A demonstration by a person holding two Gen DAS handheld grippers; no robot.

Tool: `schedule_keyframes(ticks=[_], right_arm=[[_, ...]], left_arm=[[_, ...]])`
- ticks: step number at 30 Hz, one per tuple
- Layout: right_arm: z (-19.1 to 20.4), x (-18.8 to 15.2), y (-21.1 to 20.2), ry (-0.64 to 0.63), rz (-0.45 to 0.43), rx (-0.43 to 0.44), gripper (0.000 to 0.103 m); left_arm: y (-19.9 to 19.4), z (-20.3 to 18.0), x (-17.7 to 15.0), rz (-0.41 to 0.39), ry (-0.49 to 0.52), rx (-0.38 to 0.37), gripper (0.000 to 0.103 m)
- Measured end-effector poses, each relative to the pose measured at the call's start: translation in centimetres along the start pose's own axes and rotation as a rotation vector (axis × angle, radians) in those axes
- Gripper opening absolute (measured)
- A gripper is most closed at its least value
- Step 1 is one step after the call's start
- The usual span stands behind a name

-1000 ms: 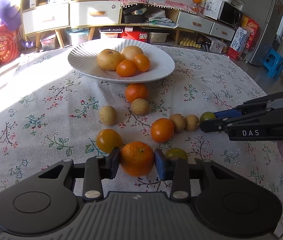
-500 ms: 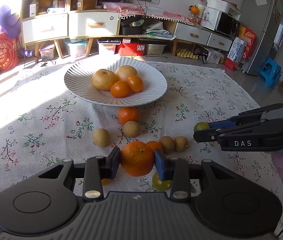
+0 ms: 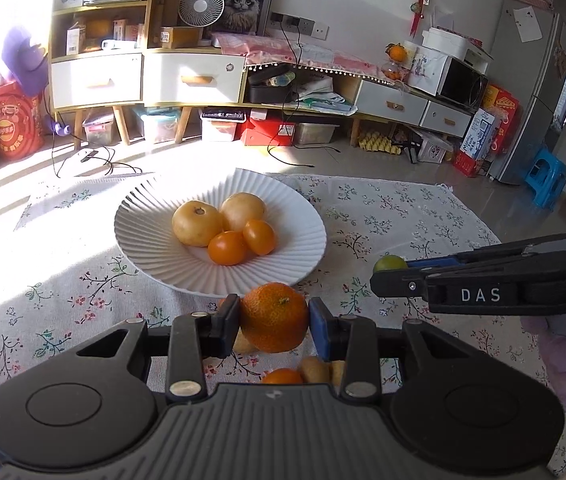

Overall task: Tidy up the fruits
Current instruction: 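Lift and carry the tangerine and green citrus over the white plate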

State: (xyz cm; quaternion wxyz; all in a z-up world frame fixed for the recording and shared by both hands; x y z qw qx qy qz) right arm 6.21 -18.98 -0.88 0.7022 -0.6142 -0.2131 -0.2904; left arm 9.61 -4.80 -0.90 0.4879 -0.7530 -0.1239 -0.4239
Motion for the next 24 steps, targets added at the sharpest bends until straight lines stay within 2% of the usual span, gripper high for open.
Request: schedule_keyframes(ticks=[6, 11, 18, 24], right_arm=[[-1.1, 1.9, 0.5, 0.042, -0.048, 0.001, 0.023], [-2.0, 2.5, 1.4, 0.060, -0.066, 0.004, 0.023], [-2.4, 3.0, 2.7, 0.095, -0.047, 0.060, 0.023], [-2.8, 3.9, 3.7, 0.135, -0.051, 0.100, 0.023]], left_arm=[[1.5, 0.1, 0.9, -0.018, -0.036, 0.012, 0.024], [2.3, 1.0, 1.4, -0.021, -0.040, 0.058, 0.024], [3.9, 2.5, 1.6, 0.008, 0.016, 0.158, 0.024], [5.1, 3.9, 1.9, 0.013, 0.046, 0.207, 0.024]])
Point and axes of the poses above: each gripper's, at about its wrist camera, not at the fingertips, and y roughly the way its jaws point, z to its left, x to its top, the point moved 5 cm from there along y, roughly the way its jaws point, and after that the axes turned 1 degree about -z, right-handed, at the moved point
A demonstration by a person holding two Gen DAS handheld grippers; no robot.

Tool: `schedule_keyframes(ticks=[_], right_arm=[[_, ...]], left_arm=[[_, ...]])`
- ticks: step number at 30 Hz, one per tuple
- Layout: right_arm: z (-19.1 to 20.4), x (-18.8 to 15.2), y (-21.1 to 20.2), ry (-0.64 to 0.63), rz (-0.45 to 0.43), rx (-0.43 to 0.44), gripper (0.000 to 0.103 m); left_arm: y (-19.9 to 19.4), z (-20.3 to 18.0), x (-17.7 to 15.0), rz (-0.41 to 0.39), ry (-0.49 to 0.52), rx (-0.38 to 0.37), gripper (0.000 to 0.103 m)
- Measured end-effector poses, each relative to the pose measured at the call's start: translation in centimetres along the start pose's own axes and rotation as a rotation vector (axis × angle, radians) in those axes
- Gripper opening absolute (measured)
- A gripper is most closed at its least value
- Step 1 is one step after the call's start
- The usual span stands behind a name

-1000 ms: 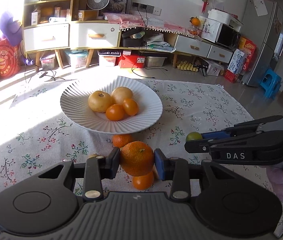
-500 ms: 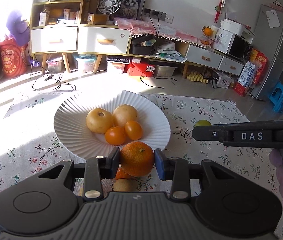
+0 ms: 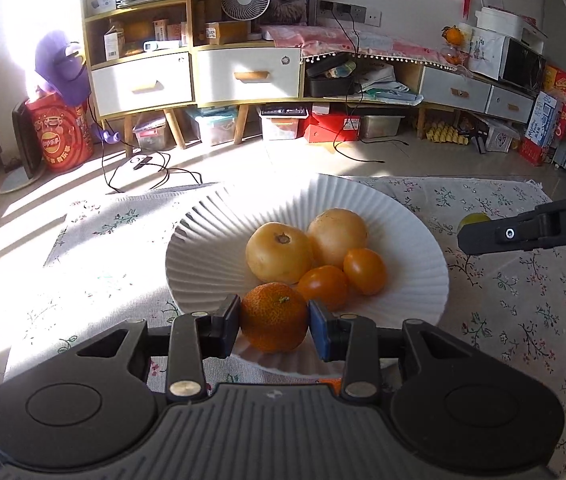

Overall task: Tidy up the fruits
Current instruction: 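Lift and carry the tangerine and green citrus over the white plate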

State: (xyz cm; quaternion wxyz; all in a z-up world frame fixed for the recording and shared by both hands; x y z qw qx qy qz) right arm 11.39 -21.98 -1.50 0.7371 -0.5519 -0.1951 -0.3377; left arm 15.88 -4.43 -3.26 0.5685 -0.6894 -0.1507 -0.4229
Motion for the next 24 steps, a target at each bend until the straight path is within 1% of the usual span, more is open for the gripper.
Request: schedule_keyframes(ticks=[8, 12, 18, 24], right_arm=[[0.3, 0.1, 1.8, -0.014, 0.024, -0.006, 0.023], [0.5, 0.2, 2.5, -0.025, 0.032, -0.011, 0.023], [0.5, 0.3, 3.1, -0.022, 0.036, -0.012, 0.023], [0.8, 0.2, 3.5, -0.046, 0.038, -0.023, 0.023]], left_arm=[[1.1, -0.3, 0.2, -0.011, 0.043, 0.017, 0.024], [1.5, -0.1, 0.3, -0.006, 0.032, 0.020, 0.024], [1.8, -0.2, 0.5, -0.008, 0.040, 0.021, 0.024], [1.9, 0.0, 0.6, -0.009, 0.041, 0.019, 0.025]])
Point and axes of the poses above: each gripper's, at about its wrist camera, not at the fingertips, and y roughly the way its jaws point, z to its left, x to its top, the point moved 5 cm from there along y, roughly the way its jaws point, and after that the axes turned 1 degree about -z, right-handed, at the moved point
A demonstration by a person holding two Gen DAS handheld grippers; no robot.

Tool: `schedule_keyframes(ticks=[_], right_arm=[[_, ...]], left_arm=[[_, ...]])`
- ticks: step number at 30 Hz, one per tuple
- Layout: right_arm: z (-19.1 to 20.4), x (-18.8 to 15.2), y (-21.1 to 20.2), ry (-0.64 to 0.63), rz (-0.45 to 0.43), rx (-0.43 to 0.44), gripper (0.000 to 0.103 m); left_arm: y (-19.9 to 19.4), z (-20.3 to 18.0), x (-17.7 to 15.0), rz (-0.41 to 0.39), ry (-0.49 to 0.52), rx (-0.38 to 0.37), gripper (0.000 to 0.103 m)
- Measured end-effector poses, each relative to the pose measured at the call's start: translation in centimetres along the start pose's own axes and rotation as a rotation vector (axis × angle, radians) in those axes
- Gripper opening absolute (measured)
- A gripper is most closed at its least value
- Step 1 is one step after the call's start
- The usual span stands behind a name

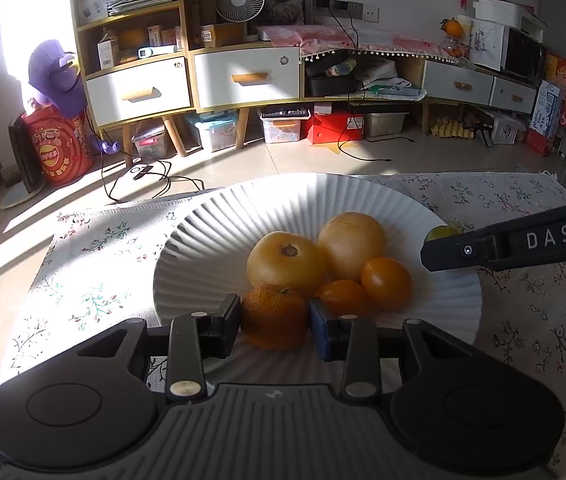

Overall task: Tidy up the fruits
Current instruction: 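Lift and carry the tangerine and green citrus over the white plate, then open left tool onto the plate while right tool releases the green citrus, then withdraw both tools from the plate toward the remaining fruit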

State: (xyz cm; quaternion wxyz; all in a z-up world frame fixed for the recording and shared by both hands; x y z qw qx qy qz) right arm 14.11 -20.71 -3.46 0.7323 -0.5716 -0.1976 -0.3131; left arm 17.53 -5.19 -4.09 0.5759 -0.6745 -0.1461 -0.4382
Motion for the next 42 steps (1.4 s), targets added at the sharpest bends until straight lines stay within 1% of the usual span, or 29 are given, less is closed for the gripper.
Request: schedule_keyframes(ticks=[3, 7, 10, 14, 16, 19, 21, 23, 25, 27, 29, 31, 37, 42], right_arm=[[0.2, 0.1, 0.1, -0.006, 0.003, -0.003, 0.024], [0.4, 0.0, 0.1, -0.006, 0.004, -0.004, 0.028], [0.5, 0.2, -0.1, -0.007, 0.003, -0.007, 0.033], [0.7, 0.3, -0.5, -0.014, -0.002, -0.013, 0.039], [0.9, 0.4, -0.9, -0.023, -0.004, -0.019, 0.047], [1.2, 0.4, -1.7, -0.035, -0.013, -0.022, 0.053], [1.4, 0.3, -2.1, -0.039, -0.014, -0.024, 0.056], [1.6, 0.2, -2.6, -0.045, -0.018, -0.027, 0.059], [1.8, 0.1, -3.2, -0.048, -0.022, -0.026, 0.064], [2.0, -0.1, -3.7, -0.043, -0.024, -0.020, 0.066], [2.3, -0.4, -4.0, -0.042, -0.024, -0.019, 0.067], [2.6, -0.7, -4.5, -0.046, -0.026, -0.023, 0.071], [3.3, -2.1, -5.4, -0.068, -0.018, -0.034, 0.077], [3.5, -3.1, -5.9, -0.081, -0.015, -0.041, 0.082]], left_arm=[[0.1, 0.0, 0.1, -0.001, 0.006, 0.002, 0.025], [0.1, 0.0, 0.1, -0.004, 0.008, 0.008, 0.028], [0.0, 0.1, 0.1, -0.004, 0.005, 0.011, 0.034], [-0.4, 0.2, 0.2, -0.004, 0.005, 0.012, 0.045], [-0.6, 0.2, 0.4, 0.004, 0.005, 0.006, 0.048], [-1.1, 0.3, 0.4, 0.005, 0.002, -0.002, 0.054], [-1.8, 0.2, 0.4, 0.003, 0.002, -0.008, 0.063], [-2.3, 0.2, 0.3, 0.003, 0.006, -0.014, 0.066], [-2.9, 0.0, 0.0, 0.007, 0.010, -0.023, 0.069], [-3.5, -0.1, -0.2, 0.009, 0.010, -0.027, 0.074], [-4.1, -0.1, -0.5, 0.015, 0.008, -0.031, 0.077], [-4.7, -0.1, -0.8, 0.022, 0.008, -0.031, 0.078], [-6.0, 0.4, -1.6, 0.035, 0.002, -0.020, 0.082], [-6.8, 0.7, -2.2, 0.042, 0.002, -0.014, 0.088]])
Point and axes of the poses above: each gripper's, at about its wrist camera, not at the fingertips, and y roughly the way its jaws point, z to its left, x to its top, the point moved 5 cm from there along y, roughly the way its jaws point, and after that the axes turned 1 degree about -z, right-handed, at the moved point
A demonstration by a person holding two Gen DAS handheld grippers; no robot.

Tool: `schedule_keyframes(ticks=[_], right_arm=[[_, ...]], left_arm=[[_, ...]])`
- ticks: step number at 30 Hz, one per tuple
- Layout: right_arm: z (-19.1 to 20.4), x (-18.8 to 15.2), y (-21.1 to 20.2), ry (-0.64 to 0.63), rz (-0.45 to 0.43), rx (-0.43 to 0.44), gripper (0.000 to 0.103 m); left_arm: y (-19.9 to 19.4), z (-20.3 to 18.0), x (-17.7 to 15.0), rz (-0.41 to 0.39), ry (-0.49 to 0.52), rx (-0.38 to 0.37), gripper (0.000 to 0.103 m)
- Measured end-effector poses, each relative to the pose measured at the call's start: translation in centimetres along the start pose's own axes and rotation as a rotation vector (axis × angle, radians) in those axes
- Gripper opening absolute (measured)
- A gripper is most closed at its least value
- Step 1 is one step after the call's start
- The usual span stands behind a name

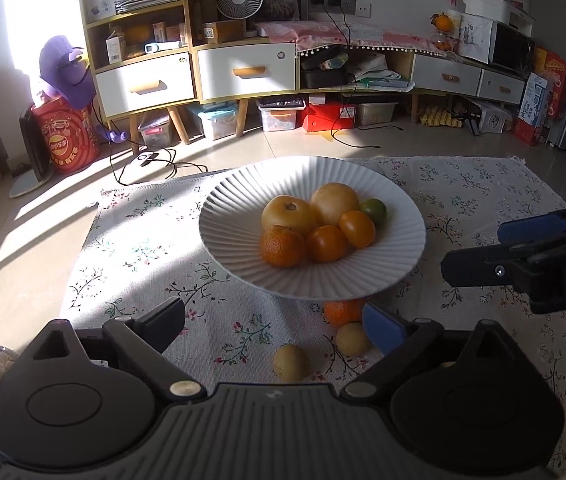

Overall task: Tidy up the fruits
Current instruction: 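Withdraw both tools from the plate toward the remaining fruit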

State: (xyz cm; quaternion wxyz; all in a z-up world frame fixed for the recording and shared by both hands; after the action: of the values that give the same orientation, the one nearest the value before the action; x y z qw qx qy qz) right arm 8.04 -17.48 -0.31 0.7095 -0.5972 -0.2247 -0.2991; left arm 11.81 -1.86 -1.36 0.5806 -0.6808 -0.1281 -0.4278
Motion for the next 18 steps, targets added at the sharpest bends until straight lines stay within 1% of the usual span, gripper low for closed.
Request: schedule_keyframes(ticks=[5, 10, 14, 18], right_arm=[[0.3, -1.2, -0.5, 0.005, 0.008, 0.004, 0.085], [0.5, -2.2, -0.8, 0.004, 0.001, 0.014, 0.091], [1.1, -3.4, -0.8, -0.027, -0.001, 0.007, 0.091], [1.5, -4.4, -0.9, -0.039, -0.001, 0.017, 0.092]], left_arm=[[-0.7, 0.1, -0.8, 0.009, -0.003, -0.003, 0.093], [-1.1, 0.2, -2.3, 0.025, -0.009, -0.011, 0.093], [-1.1, 0.1, -3.2, 0.051, 0.002, -0.006, 0.093], [-1.2, 0.6, -4.0, 0.058, 0.011, -0.004, 0.093]])
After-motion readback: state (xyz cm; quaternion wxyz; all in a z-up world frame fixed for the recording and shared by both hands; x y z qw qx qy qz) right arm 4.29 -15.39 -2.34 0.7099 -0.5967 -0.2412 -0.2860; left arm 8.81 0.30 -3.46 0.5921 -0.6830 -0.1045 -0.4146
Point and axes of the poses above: each gripper's, at about its wrist camera, not at the fingertips, and y roughly the way its jaws point, z to its left, x to its top, the point moved 5 cm from there along y, roughly the way its jaws point, and after that the axes turned 1 degree about -z, right-handed, at the moved point
